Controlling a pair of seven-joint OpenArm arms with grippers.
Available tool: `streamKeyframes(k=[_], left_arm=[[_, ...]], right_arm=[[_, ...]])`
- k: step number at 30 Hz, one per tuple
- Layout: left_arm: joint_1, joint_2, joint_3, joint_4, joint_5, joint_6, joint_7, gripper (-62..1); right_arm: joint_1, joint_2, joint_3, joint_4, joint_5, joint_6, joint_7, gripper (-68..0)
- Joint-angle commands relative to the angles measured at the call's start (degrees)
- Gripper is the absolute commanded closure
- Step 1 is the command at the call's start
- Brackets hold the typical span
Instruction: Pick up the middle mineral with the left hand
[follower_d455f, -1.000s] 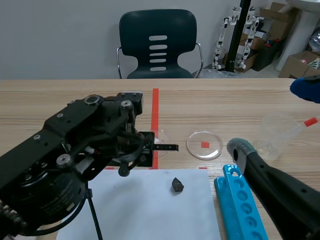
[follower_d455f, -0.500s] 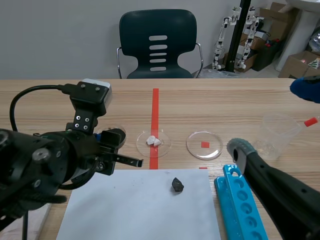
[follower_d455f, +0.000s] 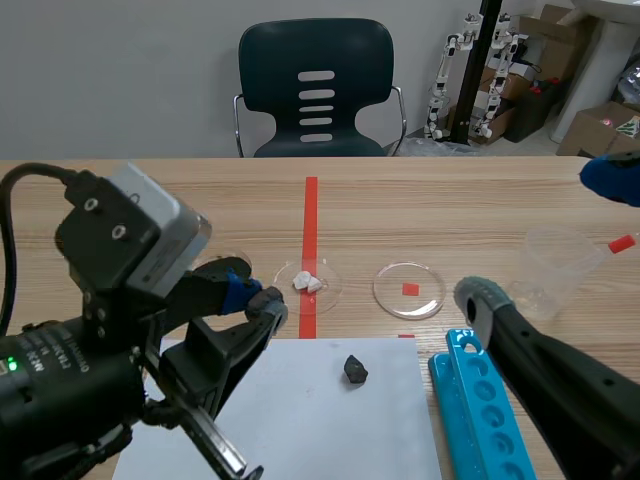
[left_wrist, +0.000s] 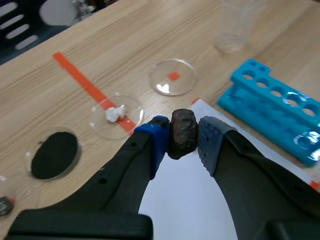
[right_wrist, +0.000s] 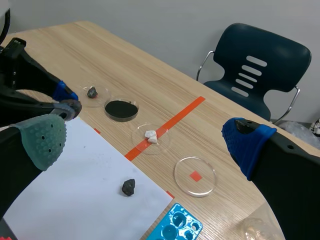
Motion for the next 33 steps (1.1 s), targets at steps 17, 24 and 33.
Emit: streamKeyframes(k=[17, 24, 33], left_arm=[[11.8, -0.6, -8.8, 0.5, 4.3, -11.6, -9.7, -10.2], [12.7, -0.3, -13.2, 0.5, 4.3, -16.9, -9.7, -10.2], [12.8, -0.4, -14.8, 0.5, 4.3, -17.9, -9.7, -10.2]], right_arm=[[-0.1, 0.2, 0.4, 0.7, 0.8, 0.0, 0.6, -67.9], [-0.1, 0.3, 0.4, 0.7, 0.8, 0.0, 0.7, -67.9], [-0.1, 0.3, 0.4, 0.7, 0.8, 0.0, 0.7, -67.9]])
